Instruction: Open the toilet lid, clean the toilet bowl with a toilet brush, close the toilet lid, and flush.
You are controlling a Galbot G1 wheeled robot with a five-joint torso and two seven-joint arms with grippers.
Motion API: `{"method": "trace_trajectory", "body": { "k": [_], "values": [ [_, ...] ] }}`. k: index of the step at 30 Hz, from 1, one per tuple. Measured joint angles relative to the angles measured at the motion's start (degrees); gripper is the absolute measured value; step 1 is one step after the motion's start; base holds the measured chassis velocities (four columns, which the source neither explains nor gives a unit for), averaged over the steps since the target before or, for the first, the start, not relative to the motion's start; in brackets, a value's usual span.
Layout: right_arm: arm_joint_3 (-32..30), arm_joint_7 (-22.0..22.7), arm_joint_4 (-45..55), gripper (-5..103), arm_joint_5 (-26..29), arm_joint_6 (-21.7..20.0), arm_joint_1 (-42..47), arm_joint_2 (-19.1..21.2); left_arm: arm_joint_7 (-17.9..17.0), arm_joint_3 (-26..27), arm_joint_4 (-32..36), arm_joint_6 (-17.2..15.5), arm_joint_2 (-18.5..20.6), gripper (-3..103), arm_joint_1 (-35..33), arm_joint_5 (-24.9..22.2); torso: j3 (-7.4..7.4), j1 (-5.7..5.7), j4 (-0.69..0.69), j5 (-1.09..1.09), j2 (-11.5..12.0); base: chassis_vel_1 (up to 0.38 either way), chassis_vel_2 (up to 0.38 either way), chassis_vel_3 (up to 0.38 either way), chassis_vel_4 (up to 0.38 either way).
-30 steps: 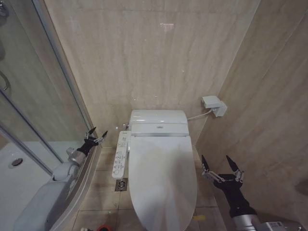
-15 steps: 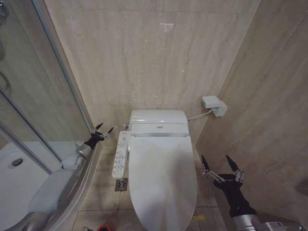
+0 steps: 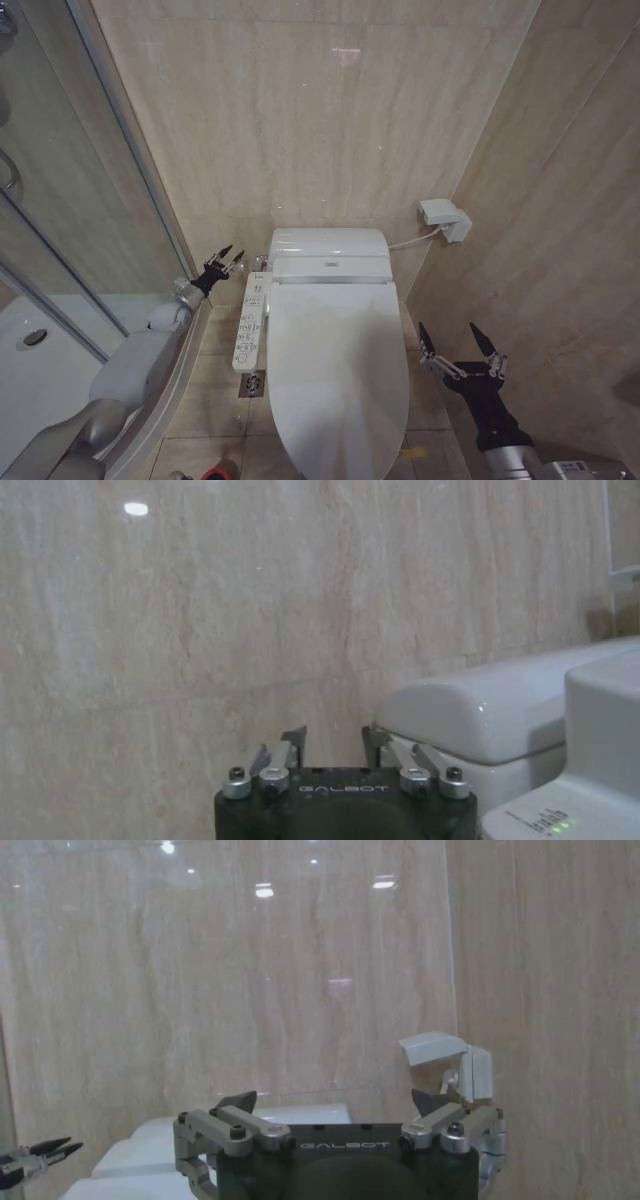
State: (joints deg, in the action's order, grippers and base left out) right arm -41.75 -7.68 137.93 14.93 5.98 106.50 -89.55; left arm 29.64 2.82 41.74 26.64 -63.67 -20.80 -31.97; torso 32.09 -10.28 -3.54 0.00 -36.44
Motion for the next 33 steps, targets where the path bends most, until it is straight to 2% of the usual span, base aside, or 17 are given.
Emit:
{"method": "trace_trajectory", "body": {
  "k": [4, 5, 6, 9, 11, 12, 25, 33],
  "values": [
    [0.0, 0.0, 0.0, 100, 0.0, 0.0, 0.0, 0.0, 1.6, -0.9, -2.1, 0.6, -0.1, 56, 1.6, 0.0, 0.0, 0.0, 0.0, 0.0, 0.0, 0.0, 0.0, 0.0, 0.0],
    [0.0, 0.0, 0.0, 100, 0.0, 0.0, 0.0, 0.0, 2.8, -1.4, -3.6, 1.2, -0.3, 24, 2.4, 0.0, 0.0, 0.0, 0.0, 0.0, 0.0, 0.0, 0.0, 0.0, 0.0],
    [0.0, 0.0, 0.0, 100, 0.0, 0.0, 0.0, 0.0, 2.8, -1.4, -3.6, 1.2, -0.3, 24, 2.4, 0.0, 0.0, 0.0, 0.0, 0.0, 0.0, 0.0, 0.0, 0.0, 0.0],
    [0.0, 0.0, 0.0, 100, 0.0, 0.0, 0.0, 0.0, 6.8, -3.0, -9.2, 4.1, -1.3, 24, 5.1, 0.2, 0.0, 0.01, -0.02, 0.0, 0.0, 0.0, 0.0, 0.0, 0.0],
    [0.0, 0.0, 0.0, 100, 0.0, 0.0, 0.0, 0.0, 7.8, -3.2, -10.4, 4.6, -1.5, 24, 5.6, 0.4, 0.0, 0.0, -0.02, 0.0, 0.0, 0.0, 0.0, 0.0, 0.0],
    [0.0, 0.0, 0.0, 100, 0.0, 0.0, 0.0, 0.0, 9.3, -3.3, -12.0, 5.3, -1.9, 1, 6.2, 1.0, 0.0, 0.0, -0.02, -0.01, 0.0, 0.0, 0.0, 0.0, 0.0],
    [0.0, 0.0, 0.0, 100, 0.0, 0.0, 0.0, 0.0, 15.6, -3.4, -20.0, 7.4, -5.3, 0, 10.6, 3.1, 0.0, 0.0, -0.02, 0.0, 0.0, 0.0, 0.0, 0.0, 0.0],
    [0.0, 0.0, 0.0, 100, 0.0, 0.0, 0.0, 0.0, 17.2, -3.4, -22.0, 7.4, -6.2, 0, 11.5, 3.6, 0.0, 0.0, -0.01, 0.0, 0.0, 0.0, 0.0, 0.0, 0.0]
  ]
}}
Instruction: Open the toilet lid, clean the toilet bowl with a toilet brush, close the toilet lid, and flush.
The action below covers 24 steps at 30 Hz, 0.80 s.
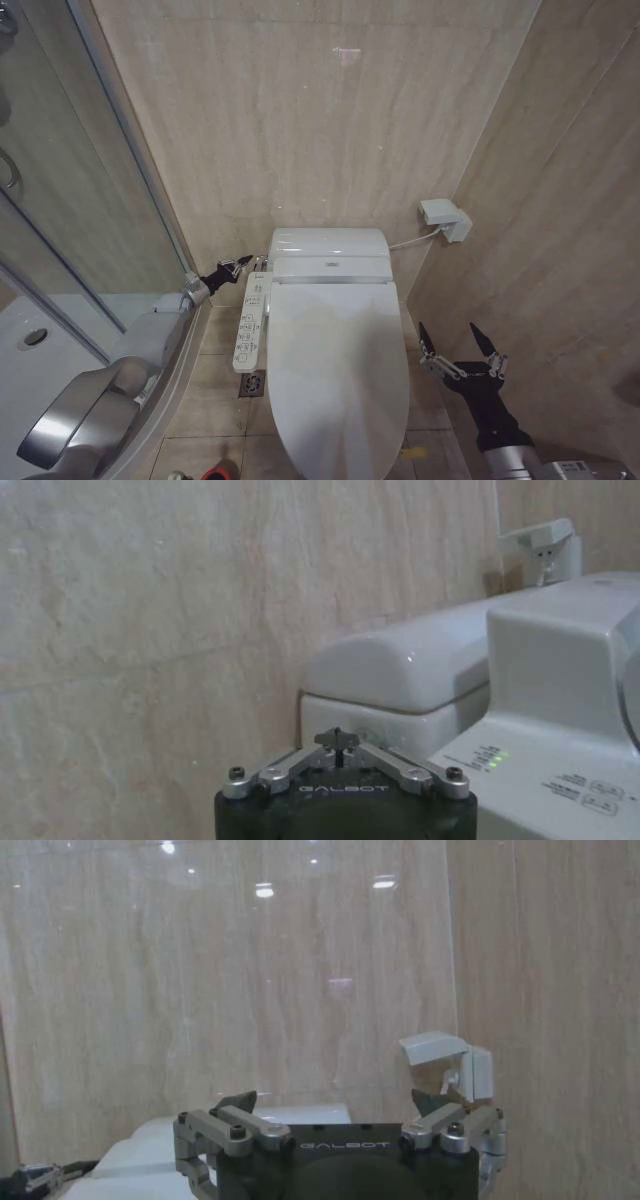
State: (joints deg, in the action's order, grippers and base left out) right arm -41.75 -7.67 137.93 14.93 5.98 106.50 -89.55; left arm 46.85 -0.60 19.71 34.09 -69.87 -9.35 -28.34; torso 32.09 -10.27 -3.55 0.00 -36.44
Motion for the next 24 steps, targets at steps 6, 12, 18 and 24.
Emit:
{"method": "trace_trajectory", "body": {
  "k": [6, 12, 18, 24],
  "values": [
    [0.0, 0.0, 0.0, 100, 0.0, 0.0, 0.0, 0.0, 1.1, 0.1, -1.4, -0.3, -0.9, 0, 0.6, 0.1, 0.0, 0.0, -0.01, 0.0, 0.0, 0.0, 0.0, 0.0, 0.0],
    [0.0, 0.0, 0.0, 100, 0.0, 0.0, 0.0, 0.0, 1.6, 0.2, -1.9, -1.1, -1.3, 0, 0.5, 0.1, 0.0, 0.0, 0.0, 0.0, 0.0, 0.0, 0.0, 0.0, 0.0],
    [0.0, 0.0, 0.0, 100, 0.0, 0.0, 0.0, 0.0, 1.7, 0.3, -1.9, -1.5, -1.6, 0, -0.3, -0.1, -0.01, 0.0, 0.0, 0.01, 0.0, 0.0, 0.0, 0.0, 0.0],
    [0.0, 0.0, 0.0, 100, 0.0, 0.0, 0.0, 0.0, 1.7, 0.5, -2.1, -2.1, -1.6, 0, -0.7, -0.2, -0.01, 0.0, -0.01, 0.0, 0.0, 0.0, 0.0, 0.0, 0.0]
  ]
}}
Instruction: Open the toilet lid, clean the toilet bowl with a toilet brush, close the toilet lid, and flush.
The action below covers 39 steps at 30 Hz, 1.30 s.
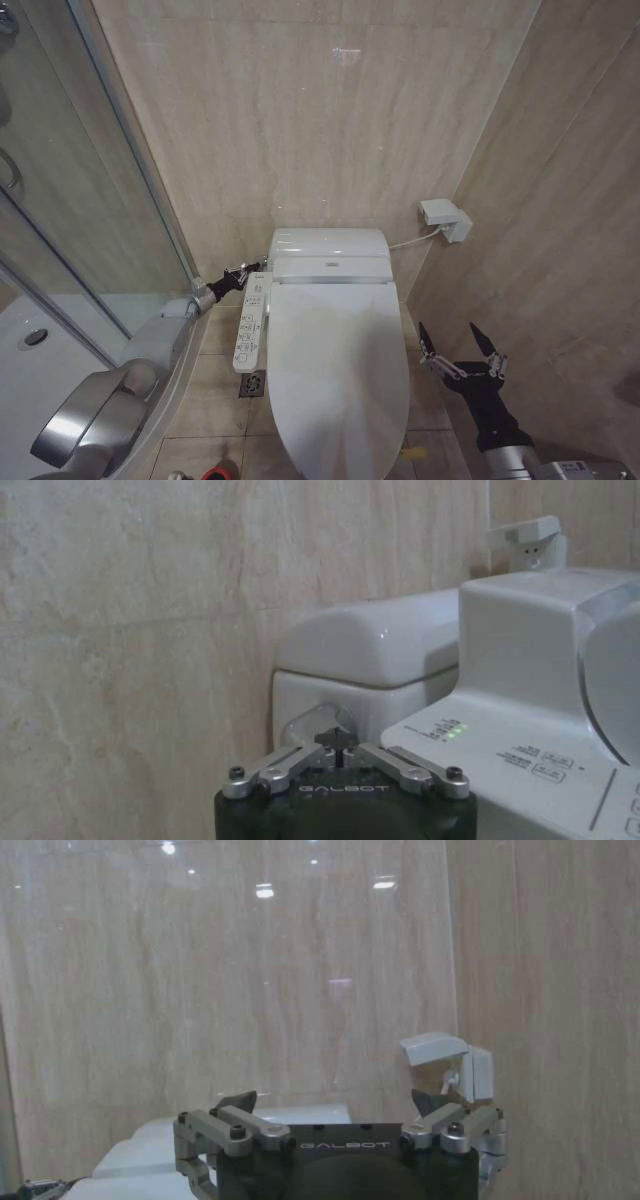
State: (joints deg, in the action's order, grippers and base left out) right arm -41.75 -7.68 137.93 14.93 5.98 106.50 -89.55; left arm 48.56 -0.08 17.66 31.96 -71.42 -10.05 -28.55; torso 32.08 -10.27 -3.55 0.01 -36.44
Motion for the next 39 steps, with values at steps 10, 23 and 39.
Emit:
{"method": "trace_trajectory", "body": {
  "k": [10, 23, 39],
  "values": [
    [0.0, 0.0, 0.0, 100, 0.0, 0.0, 0.0, 0.0, 0.0, -0.1, -0.6, -1.8, 0.2, 0, -0.8, -0.9, 0.02, -0.01, 0.01, -0.03, 0.0, 0.0, 0.0, 0.0, 0.0],
    [0.0, 0.0, 0.0, 100, 0.0, 0.0, 0.0, 0.0, -3.2, 5.6, 1.6, -1.8, 0.0, 0, -2.4, -0.4, 0.01, -0.02, -0.02, -0.01, 0.0, 0.0, 0.0, 0.0, 0.0],
    [0.0, 0.0, 0.0, 100, 0.0, 0.0, 0.0, 0.0, -49.3, 11.6, 41.7, -12.0, 3.5, 0, -21.0, -0.5, 0.0, 0.0, 0.01, -0.02, 0.0, 0.0, 0.0, 0.0, 0.0]
  ]
}}
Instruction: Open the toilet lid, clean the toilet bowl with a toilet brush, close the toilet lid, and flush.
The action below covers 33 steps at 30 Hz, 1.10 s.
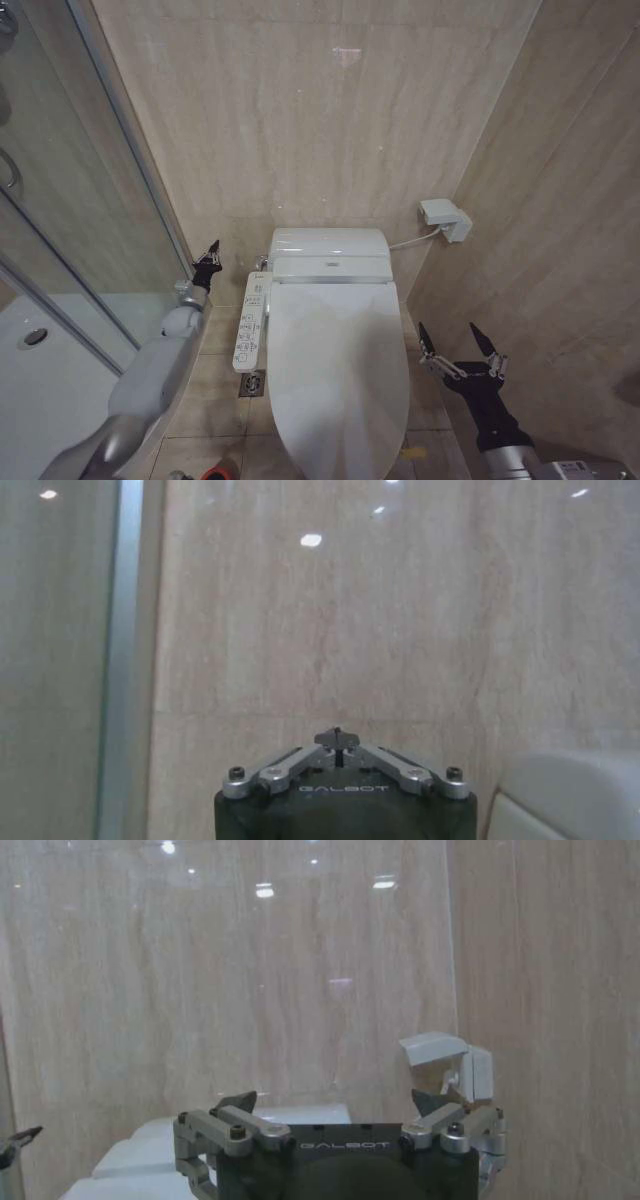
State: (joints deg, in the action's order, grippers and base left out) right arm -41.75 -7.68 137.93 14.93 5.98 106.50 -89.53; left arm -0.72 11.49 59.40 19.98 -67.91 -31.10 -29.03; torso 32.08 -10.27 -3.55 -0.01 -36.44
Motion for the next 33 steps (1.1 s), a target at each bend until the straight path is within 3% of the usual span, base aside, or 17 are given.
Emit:
{"method": "trace_trajectory", "body": {
  "k": [1, 2, 5, 6, 11, 14, 19, 21, 22, 24, 25, 28, 33],
  "values": [
    [0.0, 0.0, 0.0, 100, 0.0, 0.0, 0.0, 0.0, -2.7, -0.6, 4.2, -2.8, 0.7, 0, -1.3, -1.1, 0.0, 0.0, 0.0, 0.01, 0.0, 0.0, 0.0, 0.0, 0.0],
    [0.0, 0.0, 0.0, 100, 0.0, 0.0, 0.0, 0.0, -2.7, -0.6, 4.2, -2.8, 0.7, 0, -1.3, -1.1, 0.0, 0.0, 0.0, 0.01, 0.0, 0.0, 0.0, 0.0, 0.0],
    [0.0, 0.0, 0.0, 100, 0.0, 0.0, 0.0, 0.0, -9.9, -1.5, 15.0, -10.4, 3.2, 0, -4.8, -3.1, 0.0, 0.0, -0.03, 0.01, 0.0, 0.0, 0.0, 0.0, 0.0],
    [0.0, 0.0, 0.0, 100, 0.0, 0.0, 0.0, 0.0, -9.9, -1.5, 15.0, -10.4, 3.2, 0, -4.8, -3.1, 0.0, 0.0, -0.03, 0.01, 0.0, 0.0, 0.0, 0.0, 0.0],
    [0.0, 0.0, 0.0, 100, 0.0, 0.0, 0.0, 0.0, -17.7, -1.5, 25.2, -15.8, 6.3, 0, -9.2, -4.8, 0.0, 0.0, 0.0, 0.01, 0.0, 0.0, 0.0, 0.0, 0.0],
    [0.0, 0.0, 0.0, 100, 0.0, 0.0, 0.0, 0.0, -18.9, -0.7, 28.4, -16.9, 7.6, 0, -11.5, -5.4, 0.0, 0.0, -0.01, 0.01, 0.0, 0.0, 0.0, 0.0, 0.0],
    [0.0, 0.0, 0.0, 100, 0.0, 0.0, 0.0, 0.0, -17.4, 2.1, 32.5, -17.0, 9.6, 0, -16.6, -5.6, 0.0, 0.0, 0.01, 0.01, 0.0, 0.0, 0.0, 0.0, 0.0],
    [0.0, 0.0, 0.0, 100, 0.0, 0.0, 0.0, 0.0, -13.4, 4.7, 34.1, -16.3, 9.8, 0, -20.4, -5.3, 0.0, 0.0, 0.0, 0.01, 0.0, 0.0, 0.0, 0.0, 0.0],
    [0.0, 0.0, 0.0, 100, 0.0, 0.0, 0.0, 0.0, -13.4, 4.7, 34.1, -16.3, 9.8, 0, -20.4, -5.3, 0.0, 0.0, 0.0, 0.01, 0.0, 0.0, 0.0, 0.0, 0.0],
    [0.0, 0.0, 0.0, 100, 0.0, 0.0, 0.0, 0.0, -9.4, 7.2, 35.3, -16.0, 9.4, 0, -23.7, -4.6, 0.0, 0.0, 0.0, 0.0, 0.0, 0.0, 0.0, 0.0, 0.0],
    [0.0, 0.0, 0.0, 100, 0.0, 0.0, 0.0, 0.0, -9.4, 7.2, 35.3, -16.0, 9.4, 0, -23.7, -4.6, 0.0, 0.0, 0.0, 0.0, 0.0, 0.0, 0.0, 0.0, 0.0],
    [0.0, 0.0, 0.0, 100, 0.0, 0.0, 0.0, 0.0, -5.0, 10.3, 36.4, -15.1, 7.8, 0, -27.0, -3.1, 0.0, 0.0, -0.01, 0.01, 0.0, 0.0, 0.0, 0.0, 0.0],
    [0.0, 0.0, 0.0, 100, 0.0, 0.0, 0.0, 0.0, -4.0, 13.4, 39.0, -14.8, 5.1, 0, -31.1, -2.1, 0.0, 0.0, -0.02, 0.01, 0.0, 0.0, 0.0, 0.0, 0.0]
  ]
}}
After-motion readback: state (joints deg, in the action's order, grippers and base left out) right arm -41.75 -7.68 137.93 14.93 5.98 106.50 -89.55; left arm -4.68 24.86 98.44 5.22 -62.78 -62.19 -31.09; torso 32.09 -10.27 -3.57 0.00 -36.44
